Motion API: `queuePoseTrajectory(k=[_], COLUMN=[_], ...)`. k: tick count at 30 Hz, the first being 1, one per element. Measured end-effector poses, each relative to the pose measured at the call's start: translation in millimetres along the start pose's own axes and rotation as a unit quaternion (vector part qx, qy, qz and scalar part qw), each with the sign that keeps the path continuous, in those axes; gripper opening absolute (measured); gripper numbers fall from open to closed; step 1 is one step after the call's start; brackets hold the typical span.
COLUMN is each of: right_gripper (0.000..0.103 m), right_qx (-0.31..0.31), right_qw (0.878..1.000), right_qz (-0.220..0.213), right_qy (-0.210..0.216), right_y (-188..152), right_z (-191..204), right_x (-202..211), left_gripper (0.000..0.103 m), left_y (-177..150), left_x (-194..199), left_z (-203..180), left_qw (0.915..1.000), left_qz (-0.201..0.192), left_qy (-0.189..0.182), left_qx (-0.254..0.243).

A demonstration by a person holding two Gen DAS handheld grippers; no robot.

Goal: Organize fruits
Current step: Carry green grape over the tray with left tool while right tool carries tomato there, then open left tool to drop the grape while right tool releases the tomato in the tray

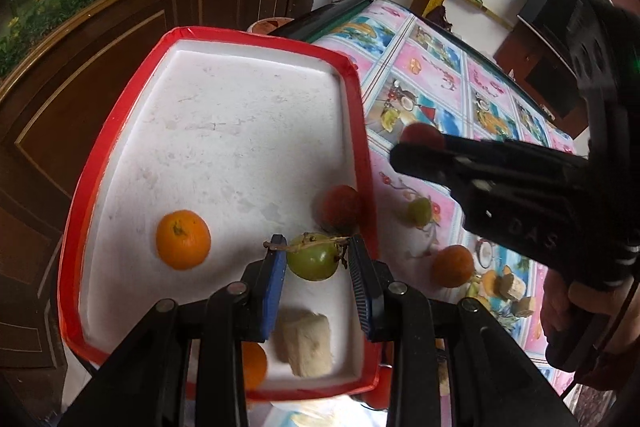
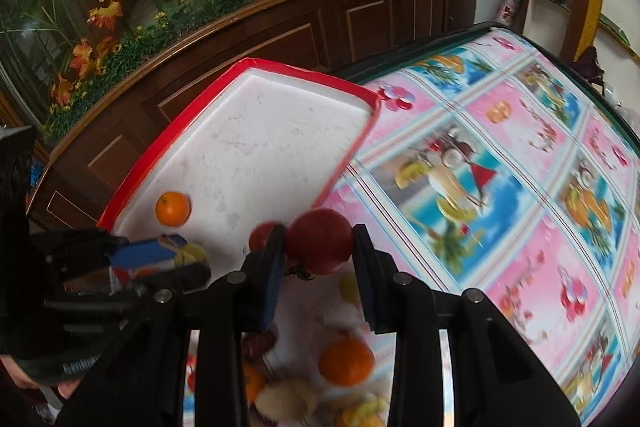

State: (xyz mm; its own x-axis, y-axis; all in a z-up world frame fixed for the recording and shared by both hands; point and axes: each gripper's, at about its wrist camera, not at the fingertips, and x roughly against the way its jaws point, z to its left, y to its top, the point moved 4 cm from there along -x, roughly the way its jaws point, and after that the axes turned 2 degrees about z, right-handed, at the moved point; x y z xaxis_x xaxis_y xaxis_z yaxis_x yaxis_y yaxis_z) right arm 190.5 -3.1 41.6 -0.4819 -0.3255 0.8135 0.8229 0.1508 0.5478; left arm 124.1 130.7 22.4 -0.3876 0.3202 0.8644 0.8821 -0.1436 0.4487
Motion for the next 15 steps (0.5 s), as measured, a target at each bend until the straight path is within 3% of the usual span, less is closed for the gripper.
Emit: queuePoseTrajectory(k=[15], right_gripper=[0.035], right_qx=[0.023], right_qw=[0.999], right_qz=[0.028], right_qy=[0.017], right_y=[44.6], right_z=[25.9], right_x=[-68.9], left_gripper=[0.031], left_y=[7.0], left_x=[-24.3], left_z=[16.8], left_qw=[0.9996], left_qz=[0.024], left_qy=[-0.007], left_qx=[-0.016])
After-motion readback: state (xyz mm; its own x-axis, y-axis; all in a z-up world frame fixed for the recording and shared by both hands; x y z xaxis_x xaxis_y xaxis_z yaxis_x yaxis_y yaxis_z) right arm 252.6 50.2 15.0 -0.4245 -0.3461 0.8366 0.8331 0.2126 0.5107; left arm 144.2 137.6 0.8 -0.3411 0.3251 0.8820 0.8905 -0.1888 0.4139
